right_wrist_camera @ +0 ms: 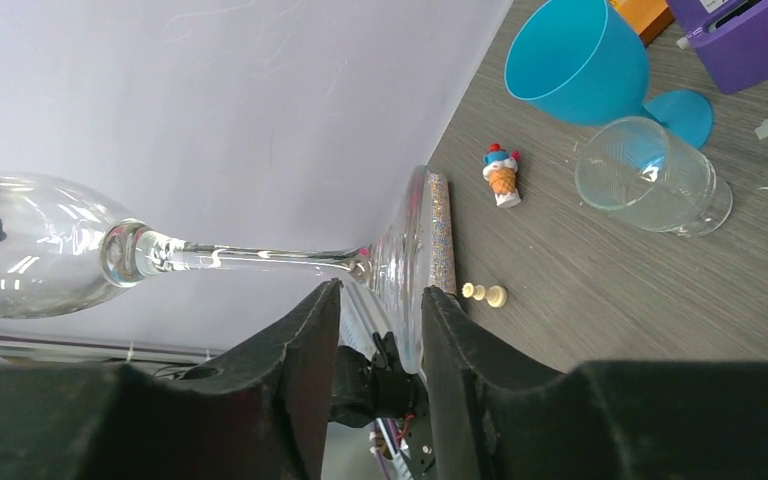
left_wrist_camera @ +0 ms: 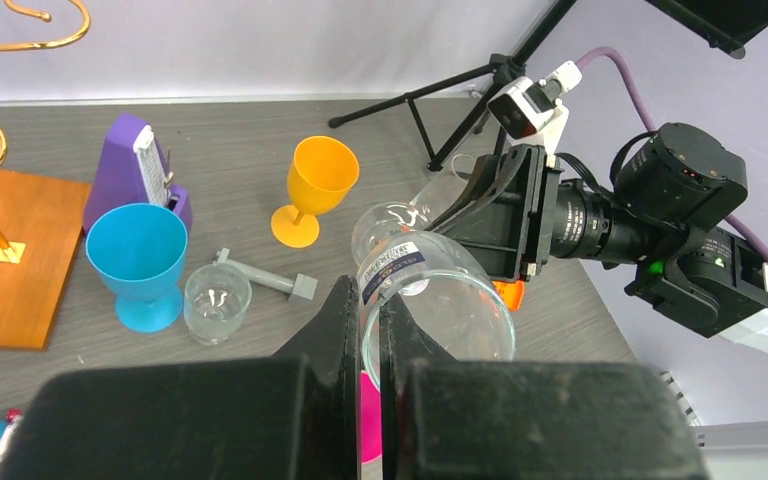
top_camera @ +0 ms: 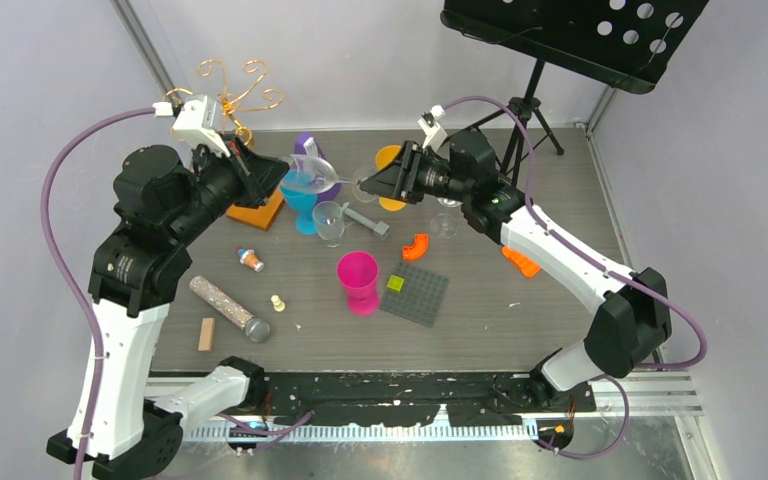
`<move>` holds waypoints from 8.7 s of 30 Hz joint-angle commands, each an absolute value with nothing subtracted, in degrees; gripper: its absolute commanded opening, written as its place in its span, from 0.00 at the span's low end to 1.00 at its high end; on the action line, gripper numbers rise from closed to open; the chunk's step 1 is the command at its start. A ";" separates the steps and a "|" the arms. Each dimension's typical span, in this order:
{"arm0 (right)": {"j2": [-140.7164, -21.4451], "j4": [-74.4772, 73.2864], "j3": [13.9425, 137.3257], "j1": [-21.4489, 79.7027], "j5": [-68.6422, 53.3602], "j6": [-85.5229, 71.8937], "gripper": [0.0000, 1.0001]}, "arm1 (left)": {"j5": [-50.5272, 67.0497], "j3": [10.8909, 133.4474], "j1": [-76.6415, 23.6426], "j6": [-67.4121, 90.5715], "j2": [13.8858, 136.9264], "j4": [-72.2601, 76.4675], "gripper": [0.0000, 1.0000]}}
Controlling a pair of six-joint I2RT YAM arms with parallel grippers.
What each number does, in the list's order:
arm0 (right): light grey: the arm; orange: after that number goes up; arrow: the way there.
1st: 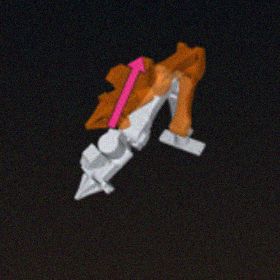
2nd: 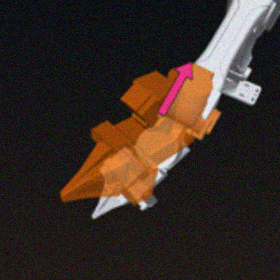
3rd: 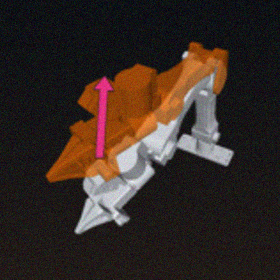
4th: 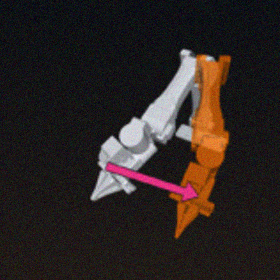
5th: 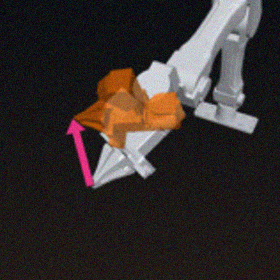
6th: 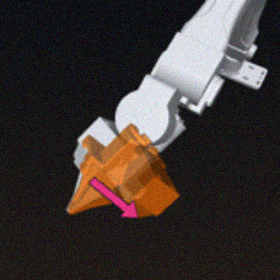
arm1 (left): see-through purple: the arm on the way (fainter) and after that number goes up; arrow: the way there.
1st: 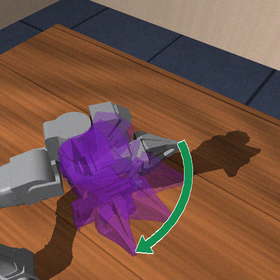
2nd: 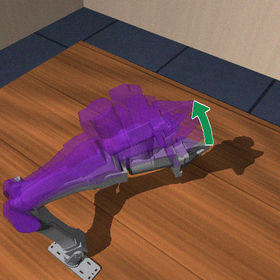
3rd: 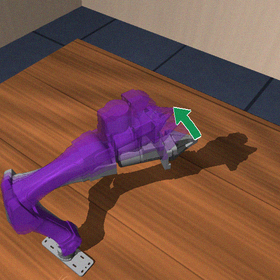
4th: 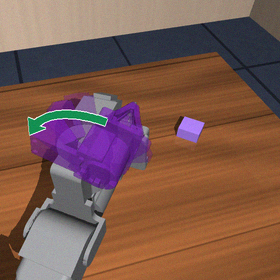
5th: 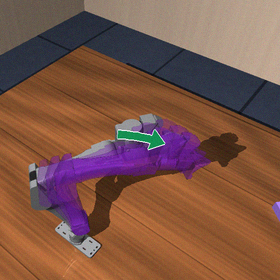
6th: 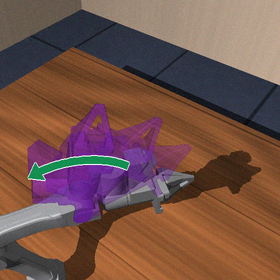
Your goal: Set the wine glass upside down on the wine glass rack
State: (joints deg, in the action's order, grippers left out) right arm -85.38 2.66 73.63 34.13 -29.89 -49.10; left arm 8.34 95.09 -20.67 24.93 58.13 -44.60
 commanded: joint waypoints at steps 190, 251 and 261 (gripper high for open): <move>-75.95 -18.33 89.11 42.00 -3.90 -3.56 0.77 | 15.93 32.63 5.27 5.41 45.83 43.57 0.00; -75.50 -19.66 86.90 41.92 -2.92 -0.35 0.79 | 23.73 41.82 7.72 8.94 78.99 65.17 0.00; -76.07 -19.63 87.36 41.90 -2.90 -0.36 0.79 | 22.36 42.90 8.17 11.96 81.41 68.35 0.00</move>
State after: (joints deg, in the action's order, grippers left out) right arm -76.73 -21.15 86.24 42.13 -3.27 -1.10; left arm 24.95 39.33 7.27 10.46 81.19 59.94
